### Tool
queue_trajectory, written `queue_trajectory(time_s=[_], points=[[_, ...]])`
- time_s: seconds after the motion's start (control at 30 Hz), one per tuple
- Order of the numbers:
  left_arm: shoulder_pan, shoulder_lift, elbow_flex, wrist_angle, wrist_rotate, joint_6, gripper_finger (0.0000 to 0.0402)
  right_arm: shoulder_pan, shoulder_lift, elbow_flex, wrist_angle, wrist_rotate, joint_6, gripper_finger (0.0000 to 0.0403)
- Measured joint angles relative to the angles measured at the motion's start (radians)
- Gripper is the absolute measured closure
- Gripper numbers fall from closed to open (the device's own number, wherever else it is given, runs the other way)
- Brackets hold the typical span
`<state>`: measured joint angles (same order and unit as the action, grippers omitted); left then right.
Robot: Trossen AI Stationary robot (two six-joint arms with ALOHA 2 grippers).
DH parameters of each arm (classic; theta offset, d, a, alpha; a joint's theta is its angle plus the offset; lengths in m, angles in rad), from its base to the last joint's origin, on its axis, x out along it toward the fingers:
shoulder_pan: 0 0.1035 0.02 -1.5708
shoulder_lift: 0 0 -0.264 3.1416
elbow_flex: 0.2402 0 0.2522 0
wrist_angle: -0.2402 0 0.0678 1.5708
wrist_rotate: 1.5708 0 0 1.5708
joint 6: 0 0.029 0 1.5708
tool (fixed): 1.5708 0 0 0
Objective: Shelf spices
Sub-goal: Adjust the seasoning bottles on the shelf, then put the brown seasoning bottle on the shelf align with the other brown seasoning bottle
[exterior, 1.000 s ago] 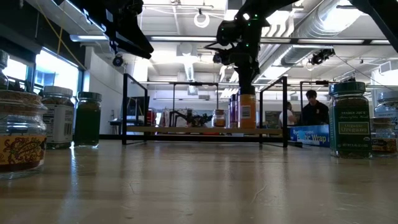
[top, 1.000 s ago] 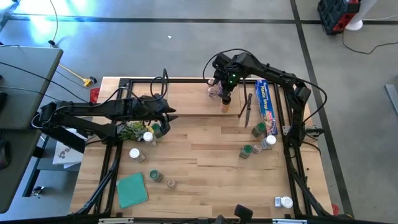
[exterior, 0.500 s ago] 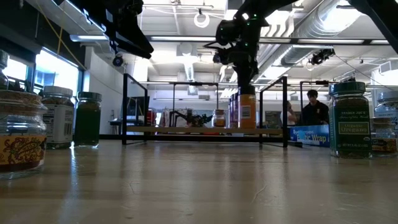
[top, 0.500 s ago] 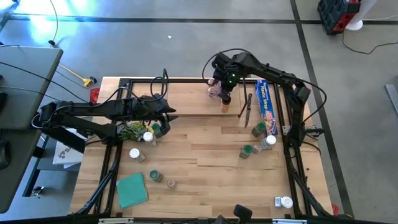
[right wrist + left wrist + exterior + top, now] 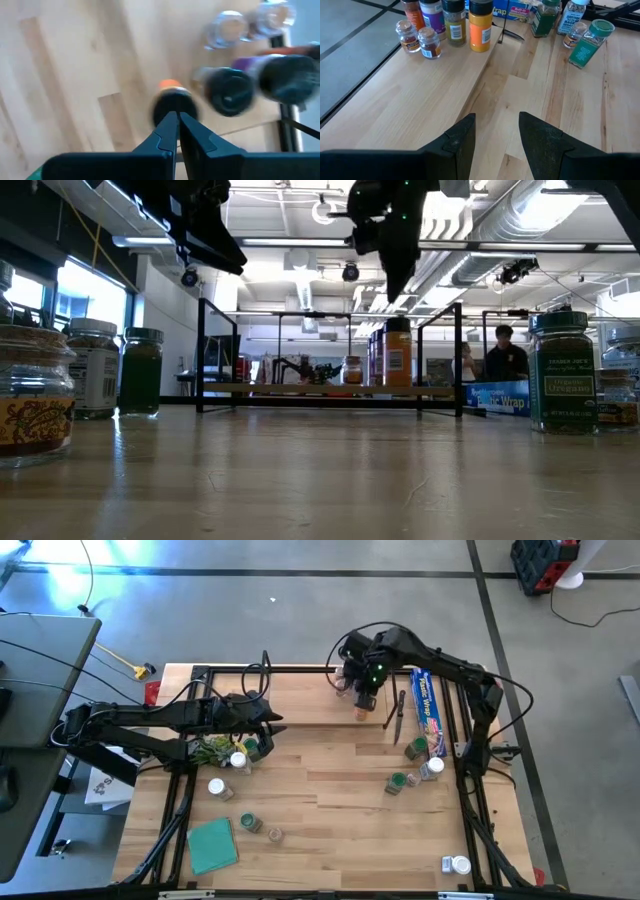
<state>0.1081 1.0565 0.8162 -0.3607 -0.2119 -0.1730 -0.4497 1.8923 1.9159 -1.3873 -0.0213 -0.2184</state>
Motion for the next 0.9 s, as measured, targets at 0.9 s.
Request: queue_trajectory(time_s=[0.9], points=[[-0.031,0.000,0.000,-0.009,-0.008,0.010,0.0257,0.226,-0.086,-0.067,-0.141,0.049,0.121,0.0391]])
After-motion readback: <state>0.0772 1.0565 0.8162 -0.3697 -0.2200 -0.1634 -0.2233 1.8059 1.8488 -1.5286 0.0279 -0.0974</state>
